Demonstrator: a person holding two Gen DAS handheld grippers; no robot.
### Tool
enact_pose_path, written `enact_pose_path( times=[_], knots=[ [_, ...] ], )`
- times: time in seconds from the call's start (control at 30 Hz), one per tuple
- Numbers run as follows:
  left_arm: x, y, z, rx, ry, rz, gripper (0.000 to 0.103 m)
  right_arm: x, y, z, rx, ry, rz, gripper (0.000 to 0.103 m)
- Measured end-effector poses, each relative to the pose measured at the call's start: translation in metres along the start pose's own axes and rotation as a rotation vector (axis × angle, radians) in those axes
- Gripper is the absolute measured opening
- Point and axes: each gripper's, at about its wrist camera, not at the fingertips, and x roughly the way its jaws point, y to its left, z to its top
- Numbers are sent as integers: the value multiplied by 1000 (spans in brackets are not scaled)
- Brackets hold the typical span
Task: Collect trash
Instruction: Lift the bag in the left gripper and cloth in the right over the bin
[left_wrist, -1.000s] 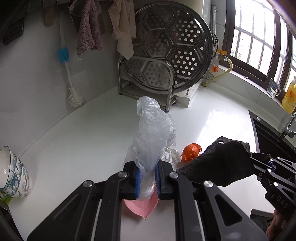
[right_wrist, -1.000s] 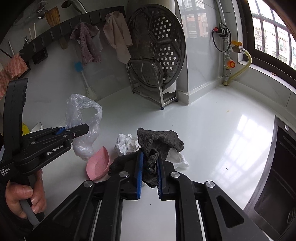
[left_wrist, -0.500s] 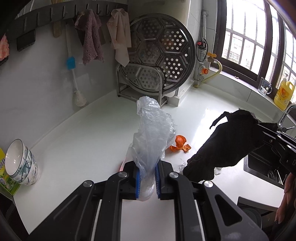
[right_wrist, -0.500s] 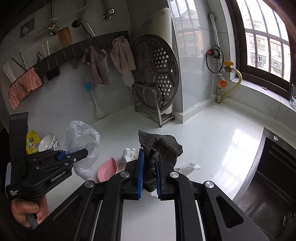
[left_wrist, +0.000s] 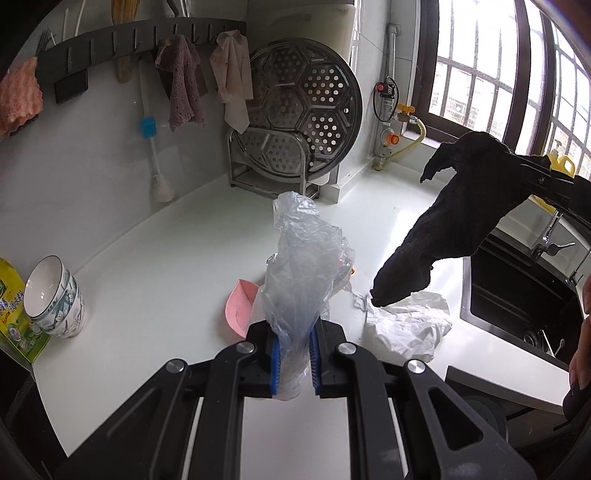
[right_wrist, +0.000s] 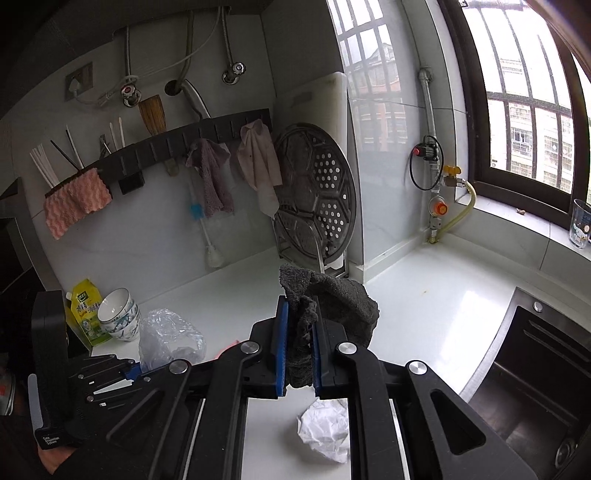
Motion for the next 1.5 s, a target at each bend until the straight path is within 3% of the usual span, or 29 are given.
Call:
enact_pose_path(
  times=[0.47, 0.9, 1.2, 1.5],
  knots=[
    [-42, -58, -41, -51, 19, 45, 13, -75, -24, -26, -21, 24, 91, 10],
    [-85, -130, -91, -85, 38, 75, 13, -139, -53, -92, -49, 142, 154, 10],
    [-93, -171, -129, -103, 89, 86, 13, -161, -73, -144, -48, 240, 175, 10],
    [-80, -201, -159, -99, 170, 75, 13, -154, -92, -184, -19, 343, 201, 10]
  ],
)
